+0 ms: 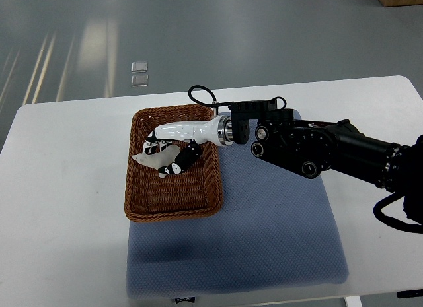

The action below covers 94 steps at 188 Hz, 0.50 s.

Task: Place white bear in brown basket with right hand
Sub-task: 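Open the right hand to release the bear into the basket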

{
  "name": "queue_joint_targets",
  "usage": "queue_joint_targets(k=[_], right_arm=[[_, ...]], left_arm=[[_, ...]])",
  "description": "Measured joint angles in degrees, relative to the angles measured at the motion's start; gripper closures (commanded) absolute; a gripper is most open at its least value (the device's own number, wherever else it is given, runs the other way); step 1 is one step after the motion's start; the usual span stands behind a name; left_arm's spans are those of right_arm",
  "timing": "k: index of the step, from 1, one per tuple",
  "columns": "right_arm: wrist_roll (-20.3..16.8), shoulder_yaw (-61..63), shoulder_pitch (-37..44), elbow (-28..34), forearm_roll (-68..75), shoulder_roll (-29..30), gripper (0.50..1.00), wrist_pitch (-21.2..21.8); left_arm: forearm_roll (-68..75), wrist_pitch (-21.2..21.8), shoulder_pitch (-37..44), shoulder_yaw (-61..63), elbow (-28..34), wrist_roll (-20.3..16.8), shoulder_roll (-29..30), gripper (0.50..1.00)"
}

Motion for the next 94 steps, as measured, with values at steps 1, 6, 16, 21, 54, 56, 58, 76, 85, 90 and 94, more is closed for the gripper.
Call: queue_joint_targets(k=[1,6,16,21,54,56,58,76,85,90,94], right_arm=[[0.0,0.0,0.0,0.0,0.0,0.0,0.816,0.0],[0.0,0.1,-0.1,0.0,0.2,0.0,0.673,-0.1],[0.0,0.3,-0.4,0.0,0.7,0.0,0.644,-0.9],[0.0,0.4,-0.5,0.0,0.9,0.0,0.642,-1.3],[0.1,0.6,-1.3,0.0,1.4,0.0,0.632,-3.2],[0.1,0.7,-1.3,0.0,1.4,0.0,0.632,-3.2],[0.1,0.7,-1.3,0.0,1.4,0.0,0.632,-3.2],[0.3,1.0,-1.3,0.0,1.8,0.0,0.634,-3.3],[0.5,1.3,-1.3,0.0,2.7,0.0,0.634,-3.3],[0.6,1.7,-1.3,0.0,3.6,0.0,0.632,-3.3],[0.7,2.2,-1.3,0.0,4.5,0.0,0.630,-3.2]], left_arm=[[0.0,0.0,0.0,0.0,0.0,0.0,0.0,0.500],[0.0,0.0,0.0,0.0,0.0,0.0,0.0,0.500],[0.0,0.0,0.0,0.0,0.0,0.0,0.0,0.500],[0.0,0.0,0.0,0.0,0.0,0.0,0.0,0.500],[0.0,0.0,0.0,0.0,0.0,0.0,0.0,0.500],[0.0,0.0,0.0,0.0,0.0,0.0,0.0,0.500],[0.0,0.0,0.0,0.0,0.0,0.0,0.0,0.500],[0.0,0.0,0.0,0.0,0.0,0.0,0.0,0.500],[0.0,0.0,0.0,0.0,0.0,0.0,0.0,0.500],[0.0,0.0,0.0,0.0,0.0,0.0,0.0,0.500],[0.0,0.0,0.0,0.0,0.0,0.0,0.0,0.500]])
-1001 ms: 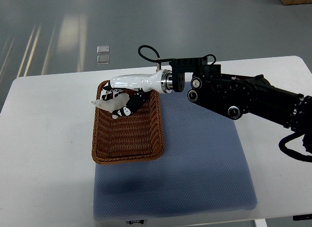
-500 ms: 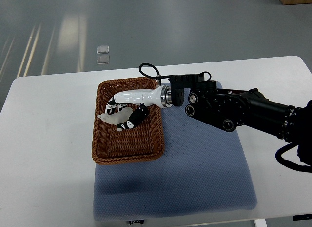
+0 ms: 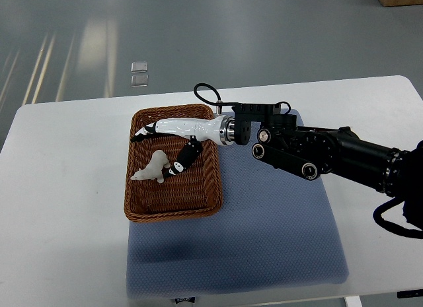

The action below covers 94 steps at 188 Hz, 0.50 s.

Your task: Place white bear in brown basket with right hand

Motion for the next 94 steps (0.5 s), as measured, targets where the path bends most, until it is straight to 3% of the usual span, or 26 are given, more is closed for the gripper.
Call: queue_joint_targets(k=[38,94], right_arm=[[-0.5,7.5,-0.3,0.0,13.3,-0.4,0.607,2.6],[-0.7,18.4,-8.0,0.1,31.3,-7.7,0.601,7.0]], left_arm=[[0.0,0.0,0.0,0.0,0.0,0.0,0.0,0.500],[0.0,0.0,0.0,0.0,0.0,0.0,0.0,0.500]])
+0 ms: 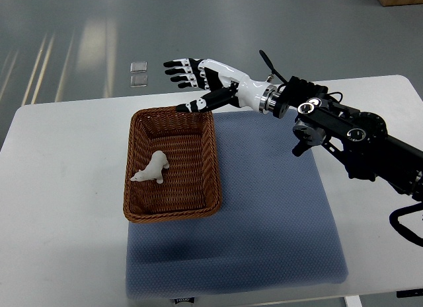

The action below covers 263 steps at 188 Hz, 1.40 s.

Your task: Place white bear in brown basket with right hand

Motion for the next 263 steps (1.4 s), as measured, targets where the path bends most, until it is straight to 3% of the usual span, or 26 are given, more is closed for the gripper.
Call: queue_joint_targets(k=[50,87,140,263], right_arm=[[-2.4,6.5,-7.5,0.0,14.1,-3.3,0.587,-0.1],[-11.3,8.1,-10.7,-0.5,26.7,-5.3,0.587,-0.8],[-17.2,8.3,-12.0,-2.6,41.4,-7.8,0.583,-0.9],[-17.5,7.3,-13.5,-2.9,41.6,-7.3,0.574,-0.1]], left_arm=[[0.0,0.0,0.0,0.0,0.0,0.0,0.0,0.500],[0.0,0.0,0.0,0.0,0.0,0.0,0.0,0.500],[0.0,0.0,0.0,0.0,0.0,0.0,0.0,0.500],[0.0,0.0,0.0,0.0,0.0,0.0,0.0,0.500]])
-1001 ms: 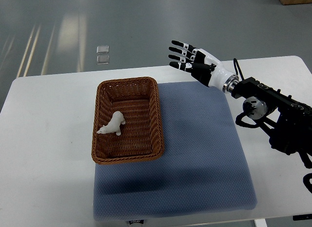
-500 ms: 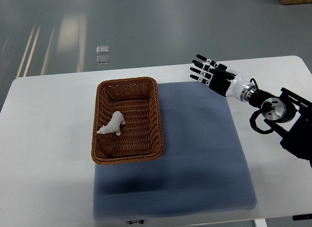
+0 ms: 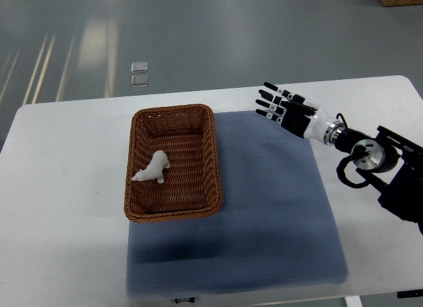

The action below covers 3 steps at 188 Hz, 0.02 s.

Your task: Place white bear in brown basket with right hand

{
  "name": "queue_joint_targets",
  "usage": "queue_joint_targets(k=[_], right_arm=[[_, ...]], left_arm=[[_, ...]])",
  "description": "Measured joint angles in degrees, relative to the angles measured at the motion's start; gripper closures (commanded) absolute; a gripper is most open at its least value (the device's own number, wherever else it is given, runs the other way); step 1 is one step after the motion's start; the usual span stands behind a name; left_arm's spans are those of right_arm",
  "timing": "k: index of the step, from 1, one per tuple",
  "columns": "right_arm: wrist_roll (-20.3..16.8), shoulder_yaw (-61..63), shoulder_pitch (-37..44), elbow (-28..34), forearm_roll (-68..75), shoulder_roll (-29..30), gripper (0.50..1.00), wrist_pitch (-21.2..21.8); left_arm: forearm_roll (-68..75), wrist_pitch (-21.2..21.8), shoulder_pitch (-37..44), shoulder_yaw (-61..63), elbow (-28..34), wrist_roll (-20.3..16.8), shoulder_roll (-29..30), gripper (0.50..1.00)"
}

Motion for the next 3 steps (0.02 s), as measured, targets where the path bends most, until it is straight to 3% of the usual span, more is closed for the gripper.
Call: queue_joint_targets(k=[3], right_arm=[[0.0,0.0,-0.1,0.0,0.0,0.0,0.574,0.0]], left_arm=[[0.0,0.0,0.0,0.0,0.0,0.0,0.0,0.500]])
